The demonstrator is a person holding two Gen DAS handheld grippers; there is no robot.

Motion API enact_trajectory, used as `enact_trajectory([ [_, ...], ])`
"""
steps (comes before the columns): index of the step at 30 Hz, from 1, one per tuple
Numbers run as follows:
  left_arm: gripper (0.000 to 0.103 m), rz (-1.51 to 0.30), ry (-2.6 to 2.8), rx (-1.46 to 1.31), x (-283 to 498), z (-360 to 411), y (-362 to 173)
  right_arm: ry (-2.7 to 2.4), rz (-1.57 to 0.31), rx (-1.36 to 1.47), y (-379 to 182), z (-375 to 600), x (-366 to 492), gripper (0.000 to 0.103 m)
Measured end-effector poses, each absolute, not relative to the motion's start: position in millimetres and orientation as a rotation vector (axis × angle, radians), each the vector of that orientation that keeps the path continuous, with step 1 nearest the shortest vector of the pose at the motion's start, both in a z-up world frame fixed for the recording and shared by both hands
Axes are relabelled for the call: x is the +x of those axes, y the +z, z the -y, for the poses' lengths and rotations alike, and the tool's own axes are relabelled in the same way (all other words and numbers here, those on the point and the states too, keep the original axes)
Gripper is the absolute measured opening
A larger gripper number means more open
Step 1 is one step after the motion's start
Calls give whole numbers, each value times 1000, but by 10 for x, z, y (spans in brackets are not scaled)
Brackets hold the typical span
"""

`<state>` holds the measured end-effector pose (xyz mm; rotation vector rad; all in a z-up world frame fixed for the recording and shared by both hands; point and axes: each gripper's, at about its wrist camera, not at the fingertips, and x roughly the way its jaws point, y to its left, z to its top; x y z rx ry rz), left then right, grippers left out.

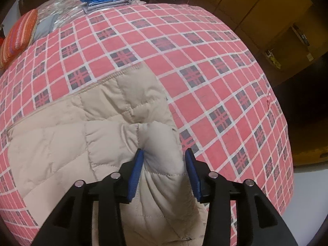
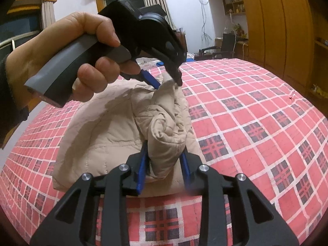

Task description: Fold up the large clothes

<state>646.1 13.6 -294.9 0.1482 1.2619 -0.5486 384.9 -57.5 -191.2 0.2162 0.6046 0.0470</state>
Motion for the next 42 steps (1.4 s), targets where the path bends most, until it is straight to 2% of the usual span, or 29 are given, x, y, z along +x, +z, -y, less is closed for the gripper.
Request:
enact_trajectory([
  [2,55,-1231,-560,107,6438,-184,-2808,62,-603,250,-1897,633,3828,37],
  [4,59,-1194,-577,79,6404,-253,-2660,75,-613,299,-1888,730,3820,48],
  [9,64,-1110,-600,52,6264,-503,-2358,238,-704,480,-1902,1015,3872,55],
  [15,68,-998,-670,41,5893,-1039,-2269,471,-839,636,-1845,1334,4246,63],
  [23,69,-927,-906,-216,5282,-1883,-2567,611,-1061,798,-2022,1474,5463,66],
  [29,69,-954,-1043,-346,5074,-1989,-2906,570,-1128,803,-2139,1408,5886,65],
  [31,69,-970,-1065,-352,5043,-1961,-2983,583,-1113,808,-2078,1403,5908,61],
  [34,69,-987,-1094,-350,4980,-1903,-3084,601,-1080,790,-1956,1366,5887,61],
  [35,69,-997,-1097,-346,4971,-1878,-3128,605,-1079,786,-1946,1353,5898,57],
  [37,69,-1009,-1091,-347,4987,-1839,-3201,600,-1073,757,-1922,1319,5931,23],
  [39,69,-1012,-1099,-358,4933,-1851,-3222,611,-1024,742,-1814,1330,5901,17],
  [42,69,-1019,-1109,-348,4886,-1803,-3266,614,-933,759,-1841,1456,5746,14],
])
